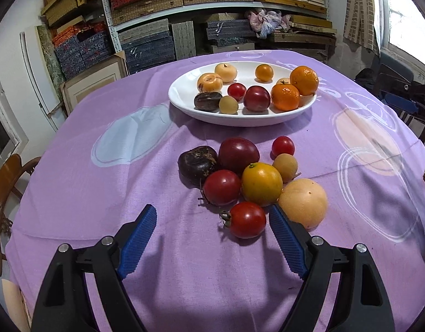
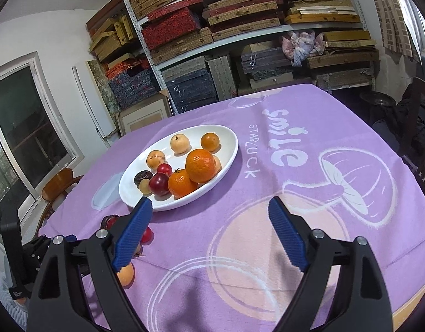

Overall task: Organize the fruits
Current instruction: 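Grasp a red tomato with the left gripper while the right gripper grasps a large pale grapefruit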

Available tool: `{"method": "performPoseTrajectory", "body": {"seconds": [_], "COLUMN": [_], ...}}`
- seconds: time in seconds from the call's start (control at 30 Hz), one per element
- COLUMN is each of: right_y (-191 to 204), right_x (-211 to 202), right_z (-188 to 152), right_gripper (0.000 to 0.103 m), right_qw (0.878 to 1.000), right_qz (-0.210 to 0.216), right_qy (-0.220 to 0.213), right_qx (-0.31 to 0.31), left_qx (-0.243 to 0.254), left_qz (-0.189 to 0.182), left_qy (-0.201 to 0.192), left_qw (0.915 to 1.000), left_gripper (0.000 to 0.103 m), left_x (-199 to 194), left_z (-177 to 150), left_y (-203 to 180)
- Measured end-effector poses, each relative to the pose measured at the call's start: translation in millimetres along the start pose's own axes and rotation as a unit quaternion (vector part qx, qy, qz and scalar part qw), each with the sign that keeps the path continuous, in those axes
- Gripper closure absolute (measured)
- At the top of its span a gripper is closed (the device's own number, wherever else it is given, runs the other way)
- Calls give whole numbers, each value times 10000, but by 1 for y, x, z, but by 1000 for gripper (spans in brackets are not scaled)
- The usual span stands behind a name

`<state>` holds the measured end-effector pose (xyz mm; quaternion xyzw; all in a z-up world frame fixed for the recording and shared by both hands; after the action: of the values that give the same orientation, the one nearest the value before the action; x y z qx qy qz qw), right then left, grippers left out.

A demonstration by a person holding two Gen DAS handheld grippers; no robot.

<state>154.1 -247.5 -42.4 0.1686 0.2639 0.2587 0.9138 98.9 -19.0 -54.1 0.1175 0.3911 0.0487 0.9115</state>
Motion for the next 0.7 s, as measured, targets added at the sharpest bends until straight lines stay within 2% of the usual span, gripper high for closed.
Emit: {"method": "performPoseTrajectory", "body": {"seconds": [0.13,0.2,0.27,0.33,0.53,0.7], "right_y": [-2,-3,-5,-6,-5,-1], "right_x": [0,0,1,2,7,12], "right_z": [0,-1,-1,-1,-3,-6], "right_gripper": [19,18,17,17,17,17], "right_qw": [10000,10000,10000,10000,9999,9997], "right_qz": [8,-7,-20,-25,-36,-25], "right_qy": [15,28,43,62,139,235], "right_qx": [34,32,47,67,48,-42], "left_qx": [5,37,63,35,-155,-188], "left_qz": [-191,-254,-366,-481,-650,-610], "left_qy": [-28,26,159,279,304,296], "left_qw": [9998,9997,9992,9984,9973,9975], "left_gripper": [21,31,50,56,56,55], "left_x": [4,7,13,18,22,24], "left_z": [-2,-3,-5,-8,-8,-7], "left_y": [-6,-11,-14,-17,-15,-15]}}
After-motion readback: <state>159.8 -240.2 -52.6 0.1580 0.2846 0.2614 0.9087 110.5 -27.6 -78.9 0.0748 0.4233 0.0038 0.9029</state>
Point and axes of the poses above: each gripper's, at about its wrist camera, not at the fingertips, and x roughly the way its jaws point, y to its left, z to its top, the point moved 8 cm from there along x, roughly the way its jaws point, and after that the axes turned 11 degrees about z, right-handed, at the moved point
